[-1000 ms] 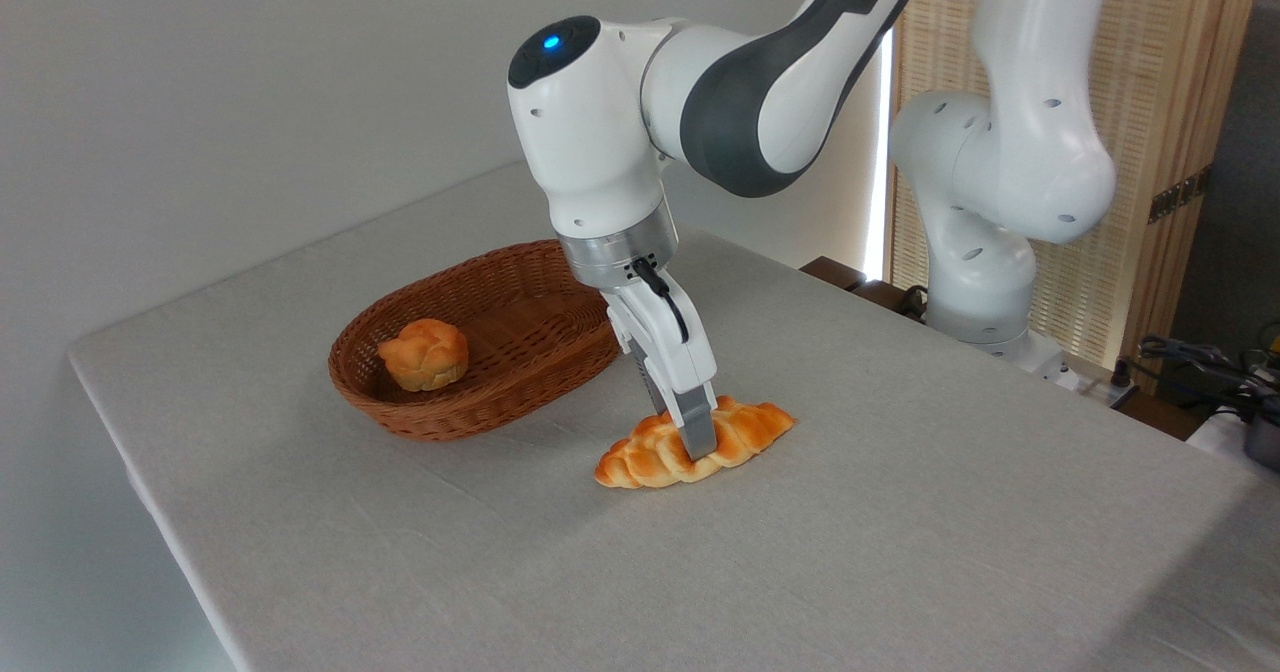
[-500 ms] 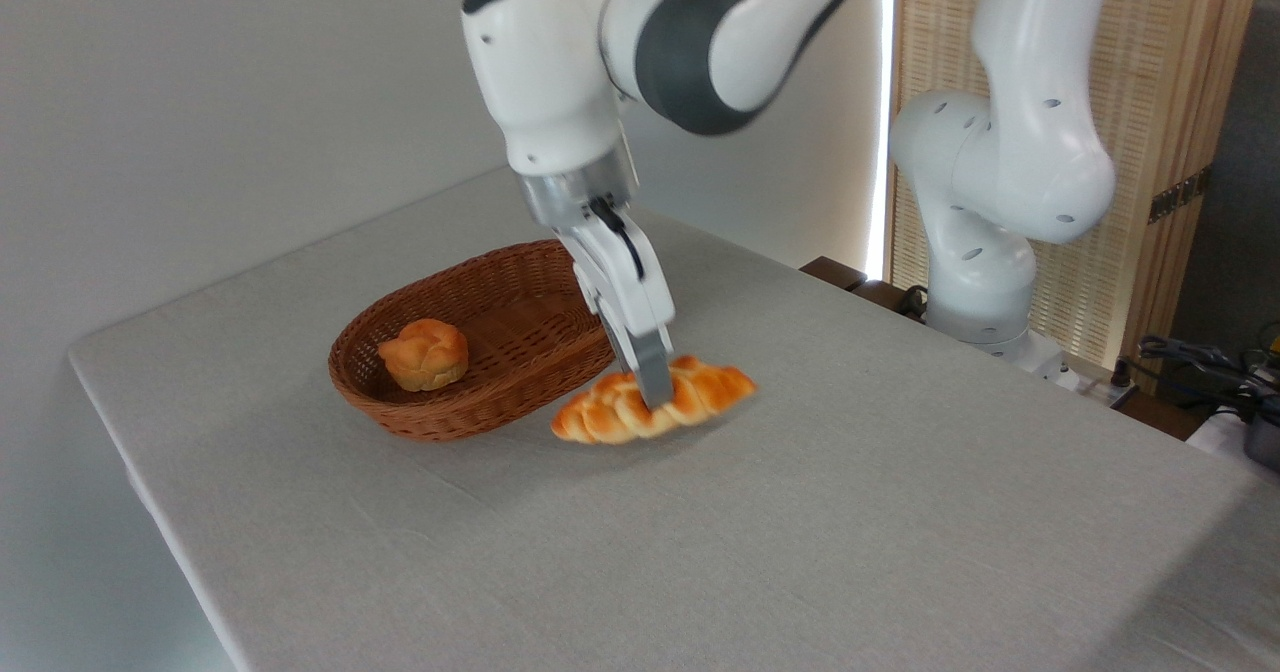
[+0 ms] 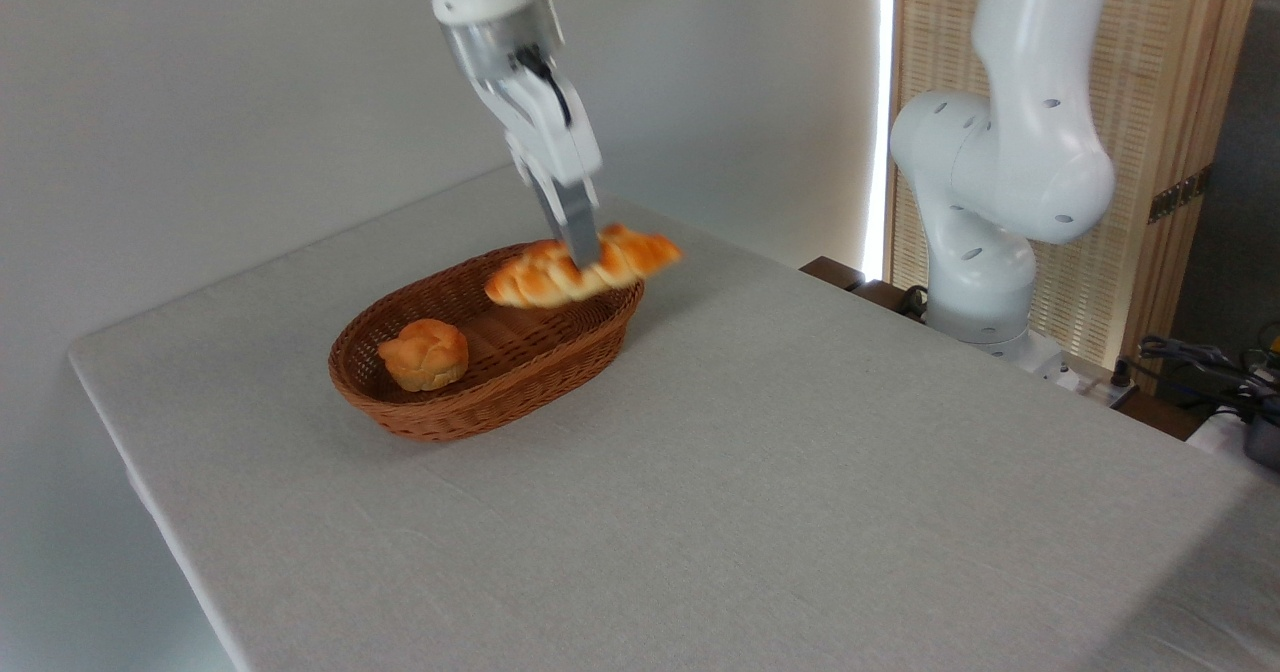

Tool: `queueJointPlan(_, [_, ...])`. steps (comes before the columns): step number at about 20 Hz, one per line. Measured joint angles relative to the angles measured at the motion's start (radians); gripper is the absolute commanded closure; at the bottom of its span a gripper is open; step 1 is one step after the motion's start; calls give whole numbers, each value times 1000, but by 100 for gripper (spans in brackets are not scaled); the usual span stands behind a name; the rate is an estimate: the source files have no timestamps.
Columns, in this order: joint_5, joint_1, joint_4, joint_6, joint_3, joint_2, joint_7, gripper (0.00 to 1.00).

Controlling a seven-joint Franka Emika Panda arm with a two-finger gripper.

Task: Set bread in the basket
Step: 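Lift the braided roll and carry it over the wicker basket, then lower the braided roll into the basket beside the round bun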

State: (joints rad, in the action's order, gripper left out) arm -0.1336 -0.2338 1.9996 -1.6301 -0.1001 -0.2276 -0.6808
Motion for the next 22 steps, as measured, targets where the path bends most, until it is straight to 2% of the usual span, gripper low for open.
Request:
queueJointPlan(3, [-41,-8,-12,-4,-69,7,97,85])
queueJointPlan(7, [-48,-12,-13,-78,-153,47,219,75])
queueJointPlan(10, [-48,-13,-13,-151,-179,108,270,52])
queueJointPlan(11, [-48,-12,-13,-158,-179,117,272,32])
queueJointPlan(13, [-48,-11,-13,-166,-178,138,273,18])
queueJointPlan(16, [-48,-8,-13,-167,-177,158,273,7])
queueJointPlan(17, [-47,-8,-13,-167,-177,161,273,1])
queueJointPlan(22, [-44,-8,-13,-167,-177,169,273,0])
